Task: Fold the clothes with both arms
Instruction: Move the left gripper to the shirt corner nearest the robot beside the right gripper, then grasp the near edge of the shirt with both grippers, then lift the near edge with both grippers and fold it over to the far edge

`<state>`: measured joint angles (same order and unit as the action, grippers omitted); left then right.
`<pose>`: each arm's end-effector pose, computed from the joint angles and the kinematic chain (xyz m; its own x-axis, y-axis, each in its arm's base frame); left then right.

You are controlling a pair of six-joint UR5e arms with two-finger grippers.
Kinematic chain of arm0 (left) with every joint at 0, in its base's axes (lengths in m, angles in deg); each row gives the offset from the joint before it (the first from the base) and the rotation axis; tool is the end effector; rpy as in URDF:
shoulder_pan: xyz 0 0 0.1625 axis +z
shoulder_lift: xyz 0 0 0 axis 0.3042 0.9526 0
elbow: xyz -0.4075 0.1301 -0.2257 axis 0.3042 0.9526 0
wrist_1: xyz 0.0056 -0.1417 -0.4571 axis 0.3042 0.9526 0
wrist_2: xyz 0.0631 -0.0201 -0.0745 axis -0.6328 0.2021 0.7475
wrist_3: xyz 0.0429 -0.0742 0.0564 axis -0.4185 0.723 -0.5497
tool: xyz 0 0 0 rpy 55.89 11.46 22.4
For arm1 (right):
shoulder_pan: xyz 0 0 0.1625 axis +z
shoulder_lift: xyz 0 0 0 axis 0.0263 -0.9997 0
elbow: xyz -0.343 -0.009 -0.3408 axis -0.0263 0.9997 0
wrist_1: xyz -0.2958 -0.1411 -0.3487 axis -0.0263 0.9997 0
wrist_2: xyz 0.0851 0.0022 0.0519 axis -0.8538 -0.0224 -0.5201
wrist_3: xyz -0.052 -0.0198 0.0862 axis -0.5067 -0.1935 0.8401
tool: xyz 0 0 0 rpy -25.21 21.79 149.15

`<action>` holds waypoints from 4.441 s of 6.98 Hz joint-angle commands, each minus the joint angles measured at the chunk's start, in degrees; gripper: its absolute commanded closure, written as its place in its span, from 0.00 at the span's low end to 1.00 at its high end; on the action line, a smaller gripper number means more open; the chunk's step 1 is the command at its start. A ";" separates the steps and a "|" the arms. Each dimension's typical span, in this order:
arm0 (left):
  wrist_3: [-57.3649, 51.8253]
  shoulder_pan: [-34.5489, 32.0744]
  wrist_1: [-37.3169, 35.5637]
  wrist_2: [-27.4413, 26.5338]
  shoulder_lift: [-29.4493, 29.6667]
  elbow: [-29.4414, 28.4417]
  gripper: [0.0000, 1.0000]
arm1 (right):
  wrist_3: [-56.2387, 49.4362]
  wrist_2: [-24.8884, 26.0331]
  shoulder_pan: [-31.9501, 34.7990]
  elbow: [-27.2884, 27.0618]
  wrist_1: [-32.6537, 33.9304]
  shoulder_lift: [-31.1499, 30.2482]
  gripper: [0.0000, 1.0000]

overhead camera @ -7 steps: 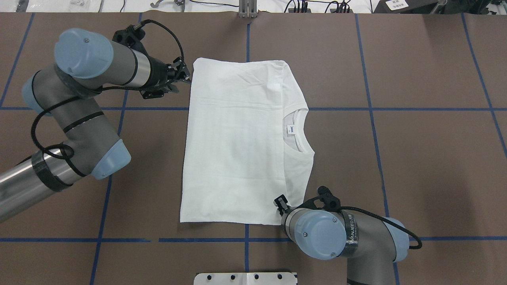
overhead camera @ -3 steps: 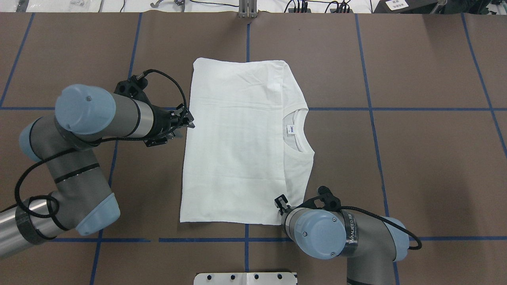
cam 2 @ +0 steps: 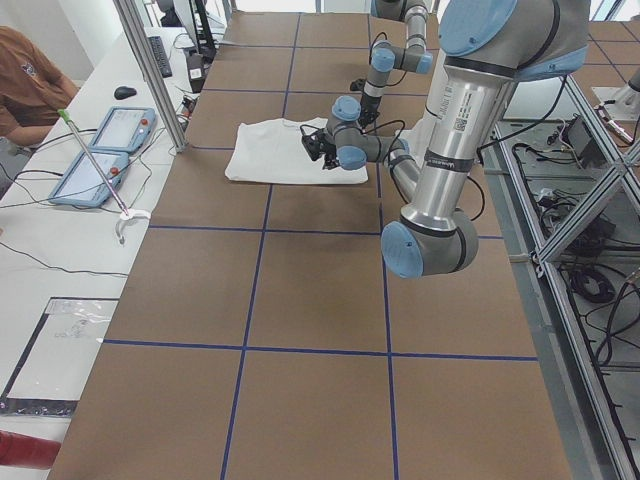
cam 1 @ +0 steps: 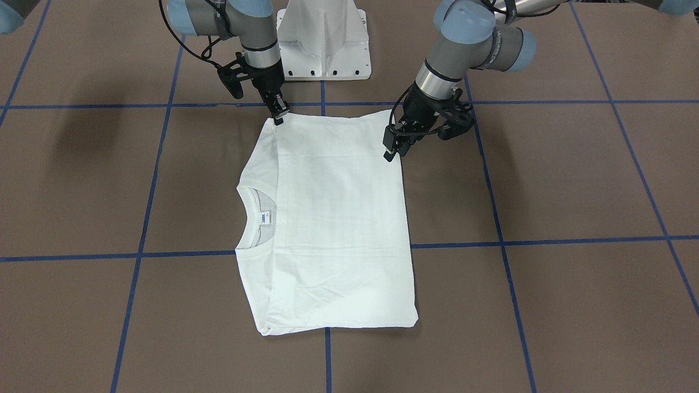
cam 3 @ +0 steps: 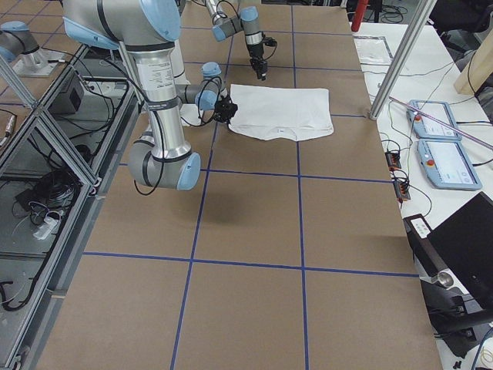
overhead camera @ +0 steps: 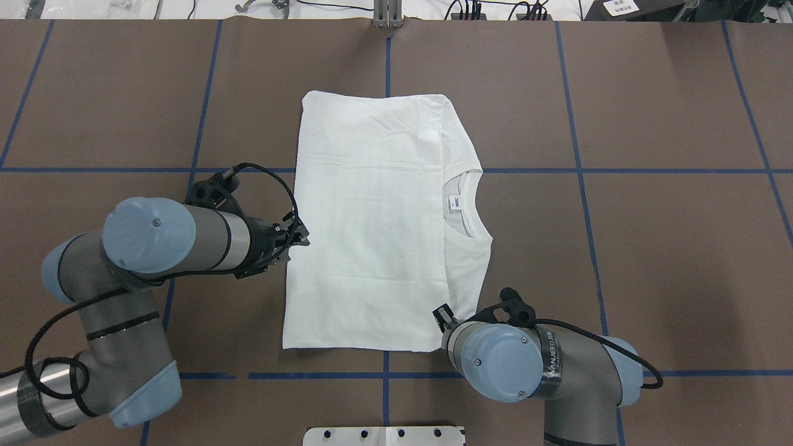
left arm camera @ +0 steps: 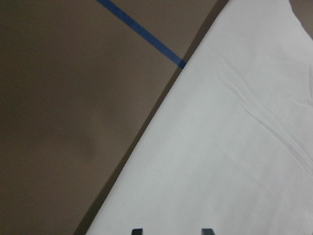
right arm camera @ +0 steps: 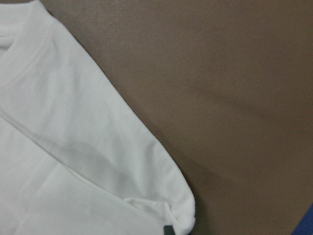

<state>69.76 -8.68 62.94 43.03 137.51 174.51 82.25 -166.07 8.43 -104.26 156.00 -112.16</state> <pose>0.5483 -0.4032 0.3043 0.2695 -0.5116 -0.8159 0.4343 0.8207 -0.3711 -0.6393 -0.2538 0.3004 0.2401 0.8396 0.4873 -0.6584 0.5097 -0.5538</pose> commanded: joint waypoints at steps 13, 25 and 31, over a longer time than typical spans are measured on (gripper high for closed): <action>13.19 14.70 -9.87 -9.14 -4.48 8.05 1.00 | -0.40 -0.65 0.17 -4.14 4.32 -0.41 1.00; -9.71 -4.16 -25.17 -2.90 4.90 15.32 1.00 | -17.16 -13.29 21.41 0.27 11.62 13.26 1.00; -14.93 -11.74 -5.77 -2.99 8.96 -7.64 1.00 | -24.66 -17.97 27.33 29.92 -5.66 25.77 1.00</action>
<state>55.96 -19.42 54.06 40.07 145.93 170.35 58.34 -183.88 35.19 -78.75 153.90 -88.32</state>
